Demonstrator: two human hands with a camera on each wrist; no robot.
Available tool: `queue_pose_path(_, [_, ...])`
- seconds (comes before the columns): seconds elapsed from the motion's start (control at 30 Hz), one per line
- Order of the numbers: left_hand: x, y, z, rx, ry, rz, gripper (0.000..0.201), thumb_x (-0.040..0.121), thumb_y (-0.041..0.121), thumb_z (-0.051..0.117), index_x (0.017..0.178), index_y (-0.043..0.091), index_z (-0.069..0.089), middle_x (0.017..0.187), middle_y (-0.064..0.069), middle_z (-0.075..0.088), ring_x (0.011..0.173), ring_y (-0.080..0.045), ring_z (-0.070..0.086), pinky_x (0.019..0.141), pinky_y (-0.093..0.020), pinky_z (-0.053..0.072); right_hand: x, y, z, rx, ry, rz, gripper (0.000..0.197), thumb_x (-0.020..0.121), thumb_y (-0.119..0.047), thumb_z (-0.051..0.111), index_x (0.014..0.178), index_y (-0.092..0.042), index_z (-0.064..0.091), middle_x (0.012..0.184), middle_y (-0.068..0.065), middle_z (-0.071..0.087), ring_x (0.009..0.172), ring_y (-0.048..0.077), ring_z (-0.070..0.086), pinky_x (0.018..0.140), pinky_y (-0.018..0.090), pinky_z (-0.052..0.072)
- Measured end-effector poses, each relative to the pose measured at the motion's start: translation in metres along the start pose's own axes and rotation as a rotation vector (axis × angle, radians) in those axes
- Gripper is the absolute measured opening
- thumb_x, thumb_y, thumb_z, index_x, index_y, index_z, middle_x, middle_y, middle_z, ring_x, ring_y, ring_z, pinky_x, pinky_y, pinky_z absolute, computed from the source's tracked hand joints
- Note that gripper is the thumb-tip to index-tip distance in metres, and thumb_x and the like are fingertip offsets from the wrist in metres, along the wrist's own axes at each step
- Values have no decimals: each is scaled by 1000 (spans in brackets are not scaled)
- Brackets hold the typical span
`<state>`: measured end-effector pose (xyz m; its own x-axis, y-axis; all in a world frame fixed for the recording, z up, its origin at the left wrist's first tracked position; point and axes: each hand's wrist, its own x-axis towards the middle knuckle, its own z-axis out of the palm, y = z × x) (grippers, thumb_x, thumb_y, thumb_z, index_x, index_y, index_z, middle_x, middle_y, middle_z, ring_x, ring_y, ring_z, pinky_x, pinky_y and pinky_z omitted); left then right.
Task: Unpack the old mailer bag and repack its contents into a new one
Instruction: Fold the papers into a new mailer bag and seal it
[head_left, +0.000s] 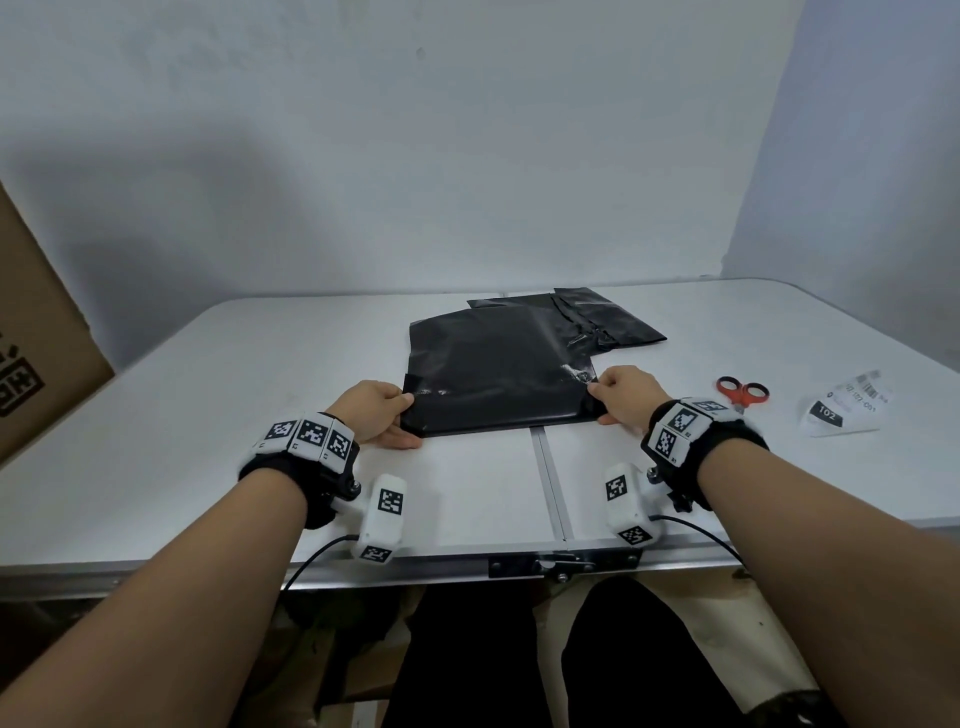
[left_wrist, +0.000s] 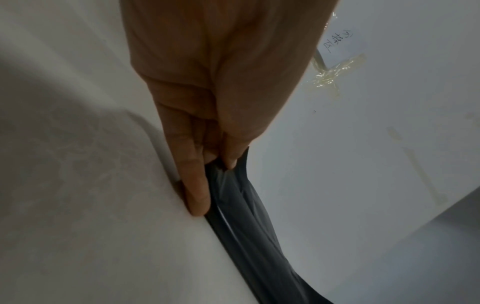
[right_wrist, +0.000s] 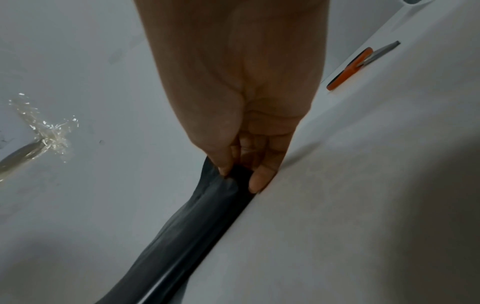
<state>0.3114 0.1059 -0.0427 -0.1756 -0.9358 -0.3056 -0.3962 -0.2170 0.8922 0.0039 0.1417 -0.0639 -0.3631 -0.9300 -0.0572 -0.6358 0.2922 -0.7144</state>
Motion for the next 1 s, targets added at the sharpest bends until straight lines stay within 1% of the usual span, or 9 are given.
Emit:
queue_pose_path(0.1, [2,0,1,37,27,-24,25,98,22,47,77,8,50,51,-4,61,54,-20,71,78,-33,56,-1,-3,-4,16,-42,40,29,96,-22,51,68,-16,49,85,3,57,60,19,64,61,21,51])
queue_pose_path(0.17, [2,1,2,54,26,-43,25,98,23,47,78,8,50,42,1,61,58,-22,71,88,-39,55,1,-5,-4,-21,-66,51,30,96,-22,52,67,-16,49,83,4,59,79,30,70,76,30,55])
queue_pose_path(0.27, [0,2,3,67,33,-75,23,97,23,49,80,7,52,42,-1,63,81,-31,73,96,-42,52,2,-7,-3,-88,-85,58,28,95,-22,53,69,-12,51,82,7,63,93,32,71,86,34,53])
queue_pose_path(0.37, [3,0,5,84,69,-40,20,95,16,52,78,6,54,41,3,64,65,-20,74,75,-34,60,5,-9,-3,-153,-77,63,27,95,-23,52,69,-15,49,86,11,62,48,-2,65,62,27,53])
queue_pose_path(0.43, [4,-1,5,90,88,-18,18,94,12,52,78,6,56,41,7,63,50,-13,70,62,-28,59,7,-12,-3,-191,-77,95,32,95,-25,50,65,-17,44,71,7,58,24,-2,49,51,21,45])
queue_pose_path(0.53, [6,-3,5,104,92,-30,17,93,10,53,78,4,56,40,6,63,47,-13,68,58,-26,58,7,-15,-2,-256,-91,161,35,96,-27,49,65,-12,43,44,0,55,18,4,45,46,22,40])
queue_pose_path(0.73, [8,-1,6,148,114,-57,16,92,8,54,77,3,53,36,6,60,42,-11,66,56,-24,57,8,-19,2,-371,-82,139,35,93,-26,52,63,-11,40,59,4,52,59,25,56,52,24,39])
queue_pose_path(0.87, [9,0,7,157,103,-88,18,93,8,53,76,2,52,35,4,59,40,-11,64,53,-21,55,11,-20,3,-442,-74,137,36,92,-24,53,62,-10,39,63,5,50,56,22,48,50,22,35])
queue_pose_path(1.0, [10,-1,6,165,117,-102,17,91,9,56,75,4,52,34,5,59,39,-10,64,53,-22,55,13,-18,5,-483,-61,95,35,90,-20,54,60,-10,40,83,10,58,76,27,55,50,22,35])
